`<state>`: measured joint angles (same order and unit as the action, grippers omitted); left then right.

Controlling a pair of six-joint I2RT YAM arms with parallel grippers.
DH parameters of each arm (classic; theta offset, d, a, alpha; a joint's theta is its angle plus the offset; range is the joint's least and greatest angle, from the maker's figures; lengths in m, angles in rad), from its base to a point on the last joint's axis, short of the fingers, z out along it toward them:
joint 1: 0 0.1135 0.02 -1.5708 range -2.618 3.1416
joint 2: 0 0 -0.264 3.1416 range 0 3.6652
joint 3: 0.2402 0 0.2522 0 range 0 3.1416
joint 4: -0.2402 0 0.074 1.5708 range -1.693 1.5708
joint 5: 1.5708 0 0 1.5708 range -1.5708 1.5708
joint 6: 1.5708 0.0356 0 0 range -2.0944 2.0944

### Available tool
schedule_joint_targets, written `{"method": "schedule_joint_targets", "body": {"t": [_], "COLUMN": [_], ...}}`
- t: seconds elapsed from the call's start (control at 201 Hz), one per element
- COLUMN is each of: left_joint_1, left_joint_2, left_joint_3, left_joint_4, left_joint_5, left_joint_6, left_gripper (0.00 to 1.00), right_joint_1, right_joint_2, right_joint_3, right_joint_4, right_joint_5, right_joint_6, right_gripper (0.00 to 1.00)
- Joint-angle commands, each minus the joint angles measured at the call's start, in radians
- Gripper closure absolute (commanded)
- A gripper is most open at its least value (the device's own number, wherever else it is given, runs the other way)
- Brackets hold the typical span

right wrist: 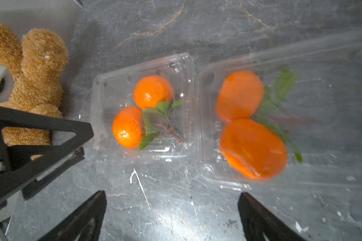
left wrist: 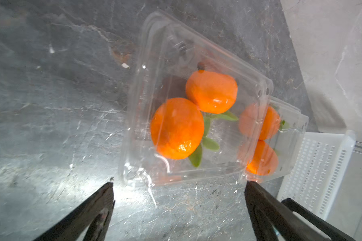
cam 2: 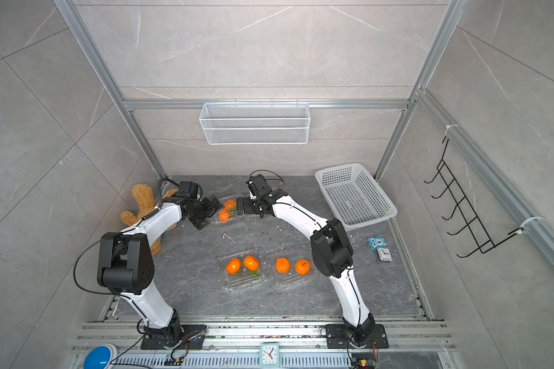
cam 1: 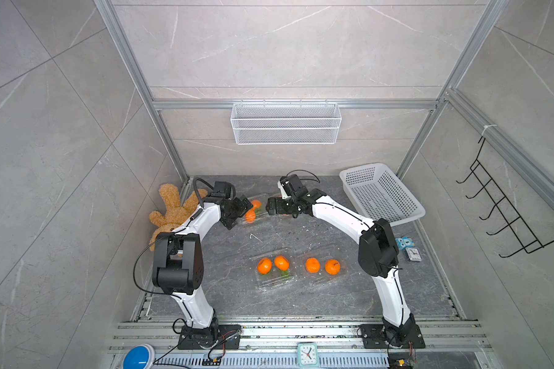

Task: Take oranges out of containers
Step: Move the packing box to the center of the board.

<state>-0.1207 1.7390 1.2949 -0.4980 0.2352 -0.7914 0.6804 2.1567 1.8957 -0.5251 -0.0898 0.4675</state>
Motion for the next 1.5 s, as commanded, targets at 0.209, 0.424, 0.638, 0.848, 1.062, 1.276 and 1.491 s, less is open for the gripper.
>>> {"method": "schedule_joint_targets", "body": {"t": [0.209, 0.424, 0.638, 0.848, 1.062, 1.276, 1.491], "left_joint_1": [-0.046, -0.163, -0.248, -0.289, -0.294, -0.235, -0.045], "left_joint_2": [-0.474, -0.693, -0.679, -0.625, -0.564, -0.465, -0.36], "left_joint_3": [-0.373, -0.628, -0.734, -0.761, -0.691, -0.563, -0.399], "left_joint_4": [-0.113, -0.02, 0.119, 0.267, 0.298, 0.237, 0.164], "left_joint_5": [0.025, 0.089, 0.093, 0.095, 0.085, 0.065, 0.09], "left_joint_6": [0.006, -0.159, -0.262, -0.35, -0.362, -0.296, -0.161], "left_gripper": [0.0, 0.0, 0.0, 0.0, 0.0, 0.0, 0.0], "right_joint_1": [0.013, 0.085, 0.14, 0.168, 0.17, 0.161, 0.095], "right_joint_2": [-0.388, -0.431, -0.381, -0.349, -0.314, -0.227, -0.026], "right_joint_3": [-0.563, -0.731, -0.729, -0.703, -0.665, -0.519, -0.197], "right_joint_4": [0.075, 0.176, 0.237, 0.243, 0.245, 0.206, 0.12], "right_joint_5": [-0.041, -0.083, -0.072, -0.09, -0.124, -0.107, -0.127], "right_joint_6": [0.06, 0.088, 0.105, 0.147, 0.244, 0.278, 0.286], "right_gripper": [0.0, 0.01, 0.05, 0.13, 0.23, 0.26, 0.29]}}
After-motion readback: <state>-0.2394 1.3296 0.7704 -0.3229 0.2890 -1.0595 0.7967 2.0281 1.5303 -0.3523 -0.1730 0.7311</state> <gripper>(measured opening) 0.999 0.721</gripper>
